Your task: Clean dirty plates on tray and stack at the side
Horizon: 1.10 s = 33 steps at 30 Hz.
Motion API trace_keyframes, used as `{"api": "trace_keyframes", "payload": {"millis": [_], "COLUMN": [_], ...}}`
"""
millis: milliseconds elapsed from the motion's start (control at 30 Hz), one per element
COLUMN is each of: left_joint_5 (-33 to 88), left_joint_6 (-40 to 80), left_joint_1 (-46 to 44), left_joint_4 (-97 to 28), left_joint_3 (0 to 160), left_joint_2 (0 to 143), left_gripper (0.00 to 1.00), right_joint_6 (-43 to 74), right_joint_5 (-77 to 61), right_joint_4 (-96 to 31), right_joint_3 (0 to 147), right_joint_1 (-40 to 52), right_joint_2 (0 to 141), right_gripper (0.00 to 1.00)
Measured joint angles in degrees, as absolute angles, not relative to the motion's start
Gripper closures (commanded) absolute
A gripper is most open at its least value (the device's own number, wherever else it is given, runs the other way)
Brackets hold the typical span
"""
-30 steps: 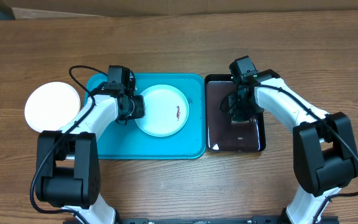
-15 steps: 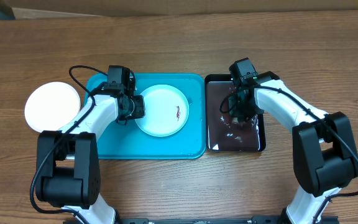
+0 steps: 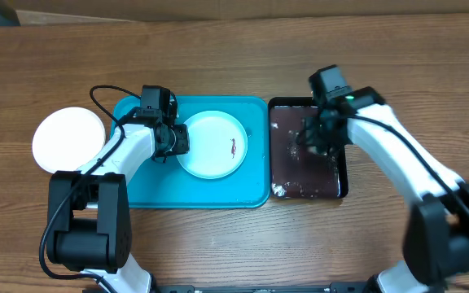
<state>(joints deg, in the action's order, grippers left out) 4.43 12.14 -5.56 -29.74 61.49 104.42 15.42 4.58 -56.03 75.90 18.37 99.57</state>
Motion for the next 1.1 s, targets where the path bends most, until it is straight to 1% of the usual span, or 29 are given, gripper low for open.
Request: {"api": "trace_keyframes", "payload": {"millis": [200, 533, 567, 600, 633, 700, 867, 933, 967, 1100], "left_joint_5": [4.4, 4.4, 4.3, 4.3, 4.2, 3.9, 3.6, 3.6, 3.6, 3.6], "left_joint_6": [12.1, 12.1, 12.1, 12.1, 12.3, 12.5, 13.2, 13.2, 13.1, 13.4], "left_joint_1": [-5.6, -5.6, -5.6, -5.6, -5.6, -5.6, -5.6, -5.6, -5.6, -5.6], "left_joint_4": [-29.8, -27.5, -26.7, -26.2, -25.7, -25.7, -25.7, -25.7, -25.7, -25.4], "left_joint_3": [61.5, 61.5, 61.5, 61.5, 61.5, 61.5, 61.4, 61.4, 61.4, 60.7], "left_joint_2": [104.4, 104.4, 104.4, 104.4, 104.4, 104.4, 104.4, 104.4, 104.4, 104.4], "left_gripper": [0.61, 0.64, 0.67, 0.78, 0.85, 0.88, 0.89, 0.86, 0.82, 0.81], "right_joint_6": [16.3, 16.5, 16.5, 16.5, 16.5, 16.5, 16.5, 16.5, 16.5, 16.5], "right_joint_5": [4.7, 4.7, 4.7, 4.7, 4.7, 4.7, 4.7, 4.7, 4.7, 4.7], "right_joint_4": [-59.0, -58.1, -57.8, -57.8, -57.7, -57.7, -57.6, -57.3, -57.2, -58.2], "right_joint_3": [76.9, 76.9, 76.9, 76.9, 76.9, 76.9, 76.9, 76.9, 76.9, 77.4], "right_joint_1": [18.4, 18.4, 18.4, 18.4, 18.4, 18.4, 18.4, 18.4, 18.4, 18.4], "right_joint_2": [90.5, 90.5, 90.4, 90.4, 90.4, 90.4, 90.4, 90.4, 90.4, 90.4], "right_gripper": [0.96, 0.96, 0.96, 0.96, 0.96, 0.96, 0.96, 0.96, 0.96, 0.96]}}
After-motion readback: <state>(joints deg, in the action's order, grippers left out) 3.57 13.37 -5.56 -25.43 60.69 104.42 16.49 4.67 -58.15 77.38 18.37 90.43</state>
